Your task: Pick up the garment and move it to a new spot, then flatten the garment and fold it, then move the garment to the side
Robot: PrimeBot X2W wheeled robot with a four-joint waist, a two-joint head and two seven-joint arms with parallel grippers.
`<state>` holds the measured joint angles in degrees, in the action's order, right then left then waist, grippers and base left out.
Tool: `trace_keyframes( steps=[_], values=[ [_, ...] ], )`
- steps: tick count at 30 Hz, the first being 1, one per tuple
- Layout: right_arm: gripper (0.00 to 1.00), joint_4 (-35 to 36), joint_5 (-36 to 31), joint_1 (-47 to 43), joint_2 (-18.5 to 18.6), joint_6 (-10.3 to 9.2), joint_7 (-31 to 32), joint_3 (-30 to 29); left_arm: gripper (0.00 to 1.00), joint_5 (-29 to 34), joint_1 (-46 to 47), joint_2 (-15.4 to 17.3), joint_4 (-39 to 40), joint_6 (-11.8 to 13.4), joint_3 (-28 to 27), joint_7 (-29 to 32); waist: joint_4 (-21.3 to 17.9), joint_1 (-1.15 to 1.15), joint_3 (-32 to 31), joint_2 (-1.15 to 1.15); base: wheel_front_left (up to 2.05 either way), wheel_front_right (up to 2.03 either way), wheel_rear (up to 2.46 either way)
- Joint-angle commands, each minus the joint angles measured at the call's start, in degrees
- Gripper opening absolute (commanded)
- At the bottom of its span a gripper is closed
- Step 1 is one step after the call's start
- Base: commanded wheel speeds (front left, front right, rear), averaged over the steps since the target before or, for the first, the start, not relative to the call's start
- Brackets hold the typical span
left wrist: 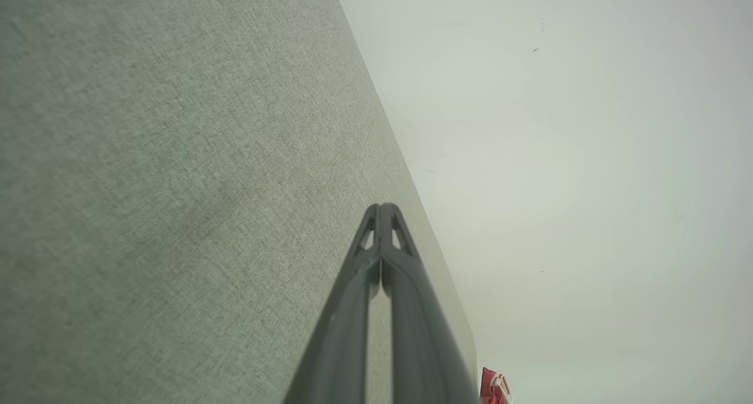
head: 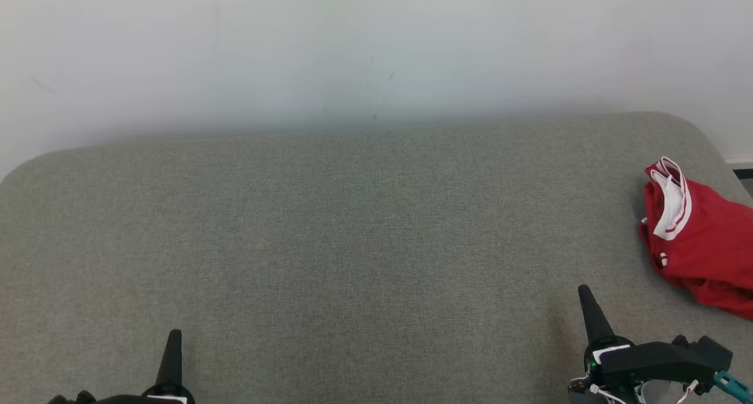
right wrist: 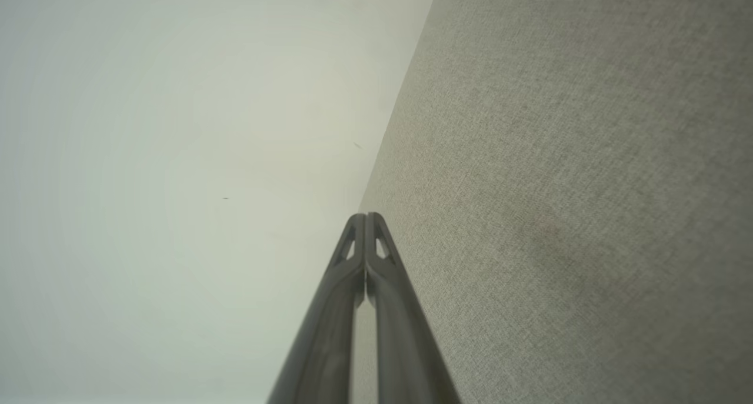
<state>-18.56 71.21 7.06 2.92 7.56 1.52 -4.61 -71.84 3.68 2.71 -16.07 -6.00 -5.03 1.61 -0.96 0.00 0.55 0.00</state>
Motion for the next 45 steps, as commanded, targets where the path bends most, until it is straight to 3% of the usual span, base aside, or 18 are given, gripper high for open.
trace_keyframes(
  steps=[1,45],
  values=[
    [0.0,0.8,1.2,0.0,0.0,-0.09,0.3,-0.2,0.0,-1.5,1.1,0.2,0.6,-0.2,-0.2,0.2,0.0,0.0,0.0,0.0,0.0,0.0,0.0],
    [0.0,4.6,21.4,-1.0,-0.1,-0.13,5.2,-2.1,0.0,-20.8,3.1,0.3,2.0,-1.6,-1.7,5.1,1.0,0.0,-0.4,0.0,0.0,0.0,0.0]
  ],
)
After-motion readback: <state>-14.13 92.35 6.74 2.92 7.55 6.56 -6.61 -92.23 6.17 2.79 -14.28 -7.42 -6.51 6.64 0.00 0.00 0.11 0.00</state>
